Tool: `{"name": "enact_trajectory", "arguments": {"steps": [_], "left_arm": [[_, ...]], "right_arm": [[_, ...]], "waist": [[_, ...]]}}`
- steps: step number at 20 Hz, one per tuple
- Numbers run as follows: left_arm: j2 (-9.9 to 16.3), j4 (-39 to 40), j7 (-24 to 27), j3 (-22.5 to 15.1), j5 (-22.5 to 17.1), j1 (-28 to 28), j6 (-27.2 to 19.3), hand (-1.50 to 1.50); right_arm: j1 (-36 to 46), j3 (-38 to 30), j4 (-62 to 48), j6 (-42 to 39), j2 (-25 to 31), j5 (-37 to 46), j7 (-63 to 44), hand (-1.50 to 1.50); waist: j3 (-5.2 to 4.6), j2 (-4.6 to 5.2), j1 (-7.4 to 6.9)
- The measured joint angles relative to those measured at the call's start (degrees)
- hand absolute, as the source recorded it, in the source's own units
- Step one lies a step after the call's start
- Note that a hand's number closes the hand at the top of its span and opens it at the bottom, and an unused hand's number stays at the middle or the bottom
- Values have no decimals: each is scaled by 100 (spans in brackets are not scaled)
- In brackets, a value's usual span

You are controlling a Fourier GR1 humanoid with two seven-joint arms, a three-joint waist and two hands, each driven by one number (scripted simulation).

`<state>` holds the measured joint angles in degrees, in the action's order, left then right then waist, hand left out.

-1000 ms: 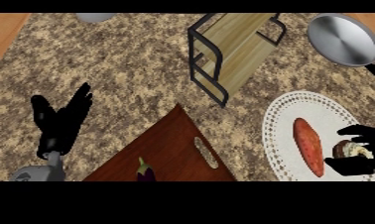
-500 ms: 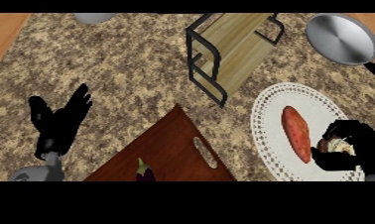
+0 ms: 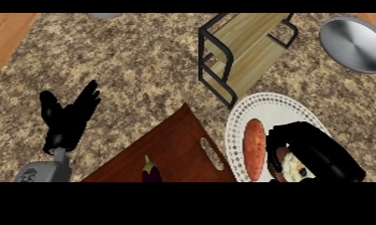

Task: Pick the cupcake from the placemat and place it in the tiered shelf

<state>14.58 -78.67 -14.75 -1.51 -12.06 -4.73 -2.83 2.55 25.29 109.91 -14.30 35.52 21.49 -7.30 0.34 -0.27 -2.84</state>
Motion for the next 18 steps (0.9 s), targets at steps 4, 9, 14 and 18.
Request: {"name": "enact_trajectory", "arguments": {"steps": [4,9,14,18], "left_arm": [[9,-66,57,71,2,180,-44,0],[55,-115,27,183,-32,275,-38,0],[28,-114,15,191,-14,240,-9,0],[36,-119,-119,200,0,150,15,0]], "right_arm": [[263,-521,769,-548,463,-790,823,150],[661,-1988,1139,-1129,972,-2302,906,150],[1445,-3115,822,-1533,1469,-3758,332,150],[2339,-3405,196,-1657,1809,-4470,-247,150]], "waist": [[8,-26,186],[9,-32,302],[2,-25,293],[-8,-5,230]]}}
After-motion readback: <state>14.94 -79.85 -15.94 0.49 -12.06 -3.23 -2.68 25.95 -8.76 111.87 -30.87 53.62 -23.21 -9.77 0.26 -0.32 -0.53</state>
